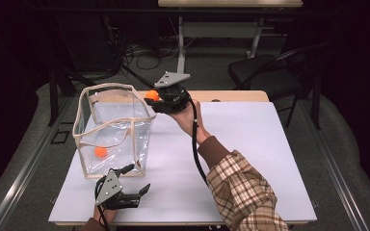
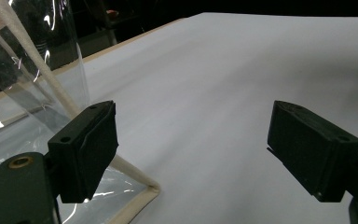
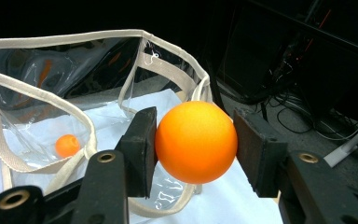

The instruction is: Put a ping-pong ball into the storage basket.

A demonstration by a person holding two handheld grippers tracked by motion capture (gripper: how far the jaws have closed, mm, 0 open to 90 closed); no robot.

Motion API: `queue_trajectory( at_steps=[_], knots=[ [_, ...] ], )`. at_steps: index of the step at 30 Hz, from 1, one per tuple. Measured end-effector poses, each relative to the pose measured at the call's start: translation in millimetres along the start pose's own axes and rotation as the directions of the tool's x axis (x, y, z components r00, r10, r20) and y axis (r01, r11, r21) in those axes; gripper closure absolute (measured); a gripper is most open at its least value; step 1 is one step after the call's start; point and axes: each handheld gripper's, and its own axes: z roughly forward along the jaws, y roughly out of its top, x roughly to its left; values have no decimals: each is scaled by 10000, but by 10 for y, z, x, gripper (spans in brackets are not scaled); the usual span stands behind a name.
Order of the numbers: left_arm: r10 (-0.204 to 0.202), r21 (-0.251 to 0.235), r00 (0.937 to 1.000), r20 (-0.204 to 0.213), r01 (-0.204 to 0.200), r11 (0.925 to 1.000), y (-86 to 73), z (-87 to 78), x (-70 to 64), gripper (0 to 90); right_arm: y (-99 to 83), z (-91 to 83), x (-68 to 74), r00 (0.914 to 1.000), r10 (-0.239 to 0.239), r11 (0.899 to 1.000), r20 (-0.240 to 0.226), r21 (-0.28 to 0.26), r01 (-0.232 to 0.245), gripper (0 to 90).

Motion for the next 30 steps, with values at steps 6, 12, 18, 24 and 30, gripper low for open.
queue_trajectory(
  at_steps=[6,12,18,24,30],
  knots=[
    [5,-7,10000,-4,-5,10000,0,-1,1,159,10,27,11,10000,-4,10000,-27,47,4,512],
    [4,-10,10000,-6,-4,10000,0,-2,3,159,26,54,36,10000,-25,9999,-72,101,26,512],
    [-8,-8,10000,11,8,10000,0,1,0,159,73,70,68,9999,-121,9999,-121,95,122,512],
    [-10,-17,10000,11,10,10000,0,-1,0,159,101,99,95,9997,-159,9998,-173,138,162,512],
    [-24,-12,10000,12,24,10000,-1,0,1,158,125,142,119,9995,-194,9996,-269,206,199,512]
  ],
)
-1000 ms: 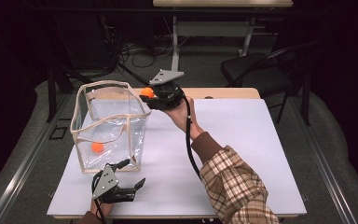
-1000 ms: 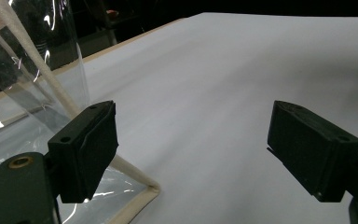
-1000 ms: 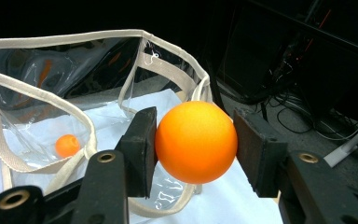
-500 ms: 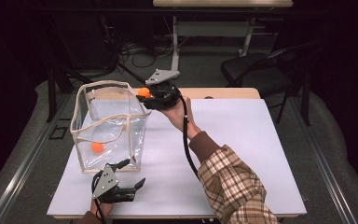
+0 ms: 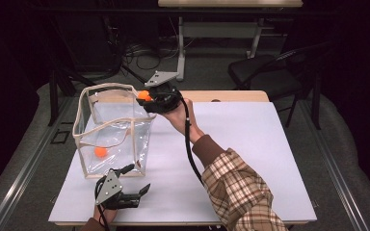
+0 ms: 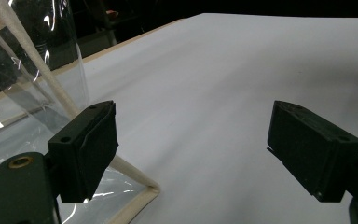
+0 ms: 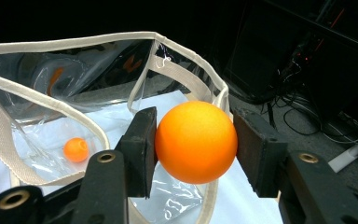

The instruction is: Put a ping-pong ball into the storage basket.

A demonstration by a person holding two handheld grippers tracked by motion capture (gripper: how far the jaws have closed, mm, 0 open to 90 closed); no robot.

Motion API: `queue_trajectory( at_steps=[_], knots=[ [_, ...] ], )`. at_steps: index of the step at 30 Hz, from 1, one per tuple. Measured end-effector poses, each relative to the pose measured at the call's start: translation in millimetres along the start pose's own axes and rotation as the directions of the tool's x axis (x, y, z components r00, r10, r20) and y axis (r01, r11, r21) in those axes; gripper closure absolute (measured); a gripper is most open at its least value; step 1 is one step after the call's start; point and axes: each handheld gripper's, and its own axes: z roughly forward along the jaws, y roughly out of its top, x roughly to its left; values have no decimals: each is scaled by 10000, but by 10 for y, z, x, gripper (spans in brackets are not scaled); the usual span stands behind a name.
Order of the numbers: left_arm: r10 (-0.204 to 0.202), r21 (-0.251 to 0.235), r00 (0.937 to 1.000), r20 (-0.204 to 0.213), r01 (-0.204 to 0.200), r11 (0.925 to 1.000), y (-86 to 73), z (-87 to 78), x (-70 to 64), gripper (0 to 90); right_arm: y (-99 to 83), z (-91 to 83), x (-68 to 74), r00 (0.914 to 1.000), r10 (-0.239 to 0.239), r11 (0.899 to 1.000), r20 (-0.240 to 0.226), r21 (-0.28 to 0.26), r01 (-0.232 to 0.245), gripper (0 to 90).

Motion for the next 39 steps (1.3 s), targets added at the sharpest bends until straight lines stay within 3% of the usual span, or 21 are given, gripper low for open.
queue_trajectory(
  at_steps=[39],
  knots=[
    [12,-33,10000,36,-12,10000,1,-3,4,159,64,292,95,9983,106,9968,-580,794,-60,511]
  ],
)
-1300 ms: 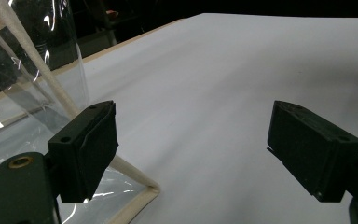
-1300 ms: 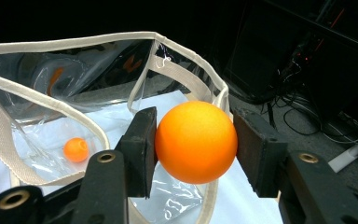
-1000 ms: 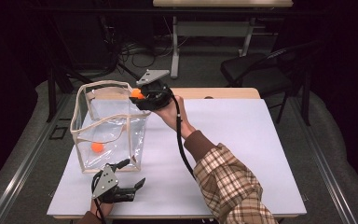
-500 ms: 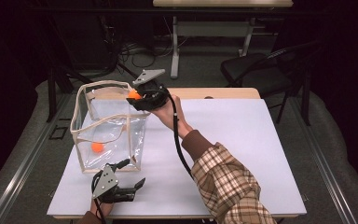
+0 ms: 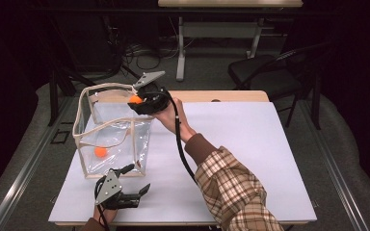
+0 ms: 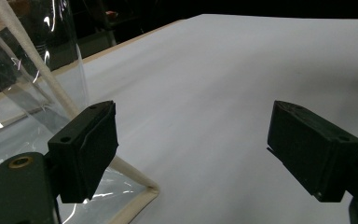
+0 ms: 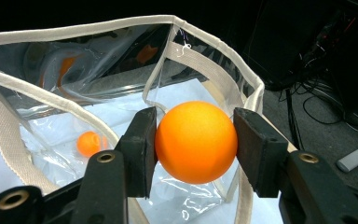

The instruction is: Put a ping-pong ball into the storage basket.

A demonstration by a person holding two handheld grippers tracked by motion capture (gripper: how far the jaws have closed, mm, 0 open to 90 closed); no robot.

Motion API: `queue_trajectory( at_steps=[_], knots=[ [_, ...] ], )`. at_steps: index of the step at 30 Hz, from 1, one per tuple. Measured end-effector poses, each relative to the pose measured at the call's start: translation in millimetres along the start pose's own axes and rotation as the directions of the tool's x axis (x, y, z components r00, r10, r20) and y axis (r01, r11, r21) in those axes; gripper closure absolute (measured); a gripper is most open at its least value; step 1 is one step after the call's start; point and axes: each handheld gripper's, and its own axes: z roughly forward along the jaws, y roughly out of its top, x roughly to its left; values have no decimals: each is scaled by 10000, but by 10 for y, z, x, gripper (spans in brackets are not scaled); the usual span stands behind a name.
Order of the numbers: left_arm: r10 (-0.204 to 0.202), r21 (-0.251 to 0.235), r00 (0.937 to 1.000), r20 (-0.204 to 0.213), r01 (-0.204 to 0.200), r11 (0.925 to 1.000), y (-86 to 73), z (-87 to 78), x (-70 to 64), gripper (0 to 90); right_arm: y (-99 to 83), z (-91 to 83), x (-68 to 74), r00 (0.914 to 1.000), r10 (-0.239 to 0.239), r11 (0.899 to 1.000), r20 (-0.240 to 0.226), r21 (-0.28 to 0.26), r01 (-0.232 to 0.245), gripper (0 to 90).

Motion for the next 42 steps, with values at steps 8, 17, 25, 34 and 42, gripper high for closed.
queue_trajectory(
  at_steps=[8,17,25,34,42],
  knots=[
    [0,0,10000,14,0,10000,1,-3,-1,159,1,46,2,10000,37,9998,-85,216,-35,510],
    [-5,1,10000,26,5,10000,1,-3,-1,159,-6,97,5,9999,74,9992,-151,397,-68,510],
    [2,-1,10000,38,-2,10000,1,0,-1,159,-12,169,5,9997,147,9978,-214,647,-133,509],
    [5,-40,10000,42,-5,10000,2,-6,-2,159,-24,269,-18,9991,326,9954,-270,914,-300,506],
    [-3,-48,10000,39,3,10000,1,-7,0,159,-21,247,-10,9983,509,9949,-269,880,-483,301]
  ],
)
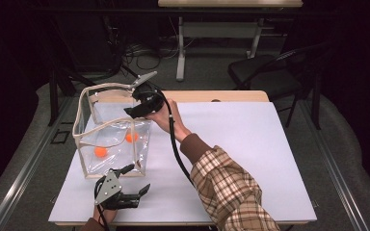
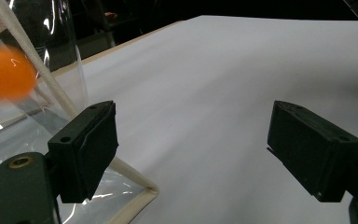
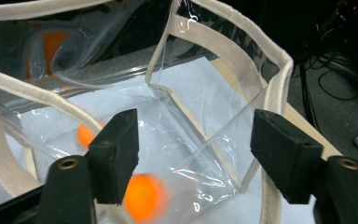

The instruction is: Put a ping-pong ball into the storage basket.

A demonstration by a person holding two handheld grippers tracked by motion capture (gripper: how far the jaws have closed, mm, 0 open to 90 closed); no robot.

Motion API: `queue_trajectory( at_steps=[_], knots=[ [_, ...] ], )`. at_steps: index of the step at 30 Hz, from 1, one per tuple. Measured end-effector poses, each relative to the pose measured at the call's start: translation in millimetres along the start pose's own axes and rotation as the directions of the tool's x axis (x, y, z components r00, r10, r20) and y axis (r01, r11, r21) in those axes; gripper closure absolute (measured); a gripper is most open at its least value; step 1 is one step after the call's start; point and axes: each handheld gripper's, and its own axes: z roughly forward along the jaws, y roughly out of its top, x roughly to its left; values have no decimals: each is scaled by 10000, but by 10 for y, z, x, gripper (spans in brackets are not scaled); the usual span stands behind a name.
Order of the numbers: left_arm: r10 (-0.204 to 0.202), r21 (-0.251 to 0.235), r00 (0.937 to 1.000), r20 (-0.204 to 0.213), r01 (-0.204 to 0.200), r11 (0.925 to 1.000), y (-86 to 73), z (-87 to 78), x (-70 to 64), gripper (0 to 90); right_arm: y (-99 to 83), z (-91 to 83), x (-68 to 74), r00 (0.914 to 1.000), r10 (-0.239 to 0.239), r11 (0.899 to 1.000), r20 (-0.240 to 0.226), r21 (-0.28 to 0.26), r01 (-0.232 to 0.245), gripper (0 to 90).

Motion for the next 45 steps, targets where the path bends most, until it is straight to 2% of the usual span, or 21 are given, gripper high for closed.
queue_trajectory(
  at_steps=[6,9,16,30,35,45],
  knots=[
    [4,12,10000,2,-4,10000,1,1,-1,159,-23,-121,-18,9999,92,9999,-90,-121,-94,200],
    [-23,-14,10000,2,23,10000,0,-2,1,159,-69,-254,-53,9996,162,9994,-225,-300,-169,159],
    [8,56,10000,-30,-8,10000,4,8,-6,159,-202,-429,-98,9995,154,9997,-278,-191,-159,113],
    [-16,119,10000,-79,17,9999,6,28,-7,159,-532,-583,-157,9984,352,9993,-433,104,-348,63],
    [1,122,9999,-114,0,9999,4,18,-12,159,-653,-642,-186,9981,506,9987,-364,96,-503,56],
    [17,94,10000,-80,-16,10000,1,10,-12,159,-913,-795,-171,9989,461,9985,-124,308,-457,30]
  ],
)
